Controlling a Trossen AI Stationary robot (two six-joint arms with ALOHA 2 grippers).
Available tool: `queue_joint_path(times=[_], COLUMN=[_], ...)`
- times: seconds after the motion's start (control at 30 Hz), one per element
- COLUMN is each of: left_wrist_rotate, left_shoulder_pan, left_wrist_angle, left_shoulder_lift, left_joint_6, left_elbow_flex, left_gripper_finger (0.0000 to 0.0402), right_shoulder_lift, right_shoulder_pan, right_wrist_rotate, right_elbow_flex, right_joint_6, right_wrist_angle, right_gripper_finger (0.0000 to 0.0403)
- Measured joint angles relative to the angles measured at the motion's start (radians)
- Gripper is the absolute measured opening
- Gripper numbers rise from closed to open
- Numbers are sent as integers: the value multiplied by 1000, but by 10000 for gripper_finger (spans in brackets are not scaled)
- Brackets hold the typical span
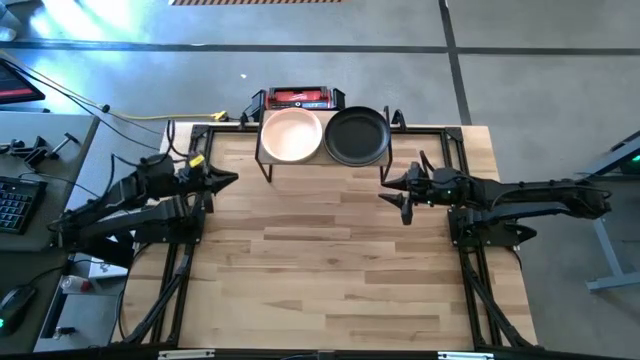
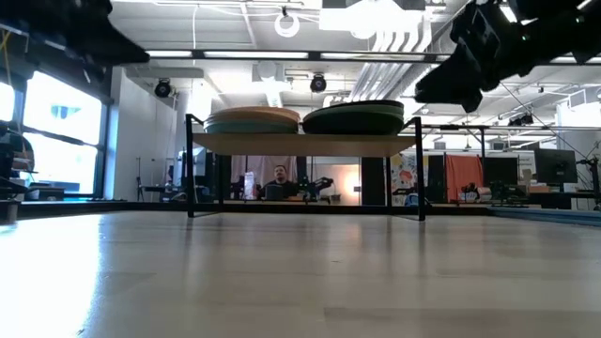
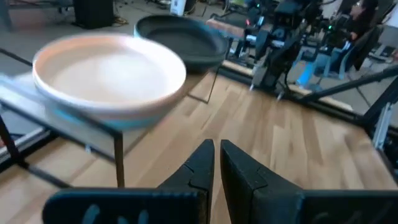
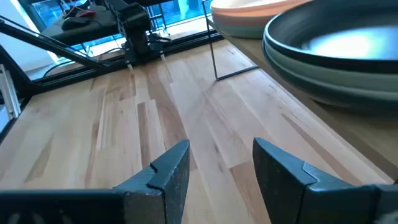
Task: Place and stack plates onto a shelf
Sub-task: Return to Home Position
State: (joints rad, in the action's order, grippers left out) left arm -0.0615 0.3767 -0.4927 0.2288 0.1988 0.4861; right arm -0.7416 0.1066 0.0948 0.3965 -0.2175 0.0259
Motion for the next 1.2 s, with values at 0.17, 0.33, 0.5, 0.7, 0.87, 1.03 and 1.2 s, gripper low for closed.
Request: queue_joint_path(times=[0.17,0.33,0.5,0.7,0.87,1.03,1.2], left_wrist_rotate=[-13,-19,-18,-18,-18,-22,-24], left_shoulder_pan=[0,0,0,0,0,0,0], left_wrist_angle=[63,123,130,159,165,186,178], left_shoulder_lift=[-85,-144,-183,-207,-211,-208,-216], left_joint_6=[6,0,9,9,25,19,21], left_elbow_flex=[-116,-191,-253,-319,-358,-376,-375], left_gripper_finger=[16,16,16,16,16,16,16], right_shoulder_lift=[5,5,5,5,4,4,4], right_shoulder_pan=[0,0,0,0,0,0,0], right_wrist_rotate=[-1,-4,-37,-41,-41,-45,-79], right_elbow_flex=[-62,-149,-245,-327,-342,-342,-349], right_joint_6=[30,42,35,11,9,35,35], right_wrist_angle=[72,244,405,513,517,495,481], right_gripper_finger=[158,158,158,158,158,158,158])
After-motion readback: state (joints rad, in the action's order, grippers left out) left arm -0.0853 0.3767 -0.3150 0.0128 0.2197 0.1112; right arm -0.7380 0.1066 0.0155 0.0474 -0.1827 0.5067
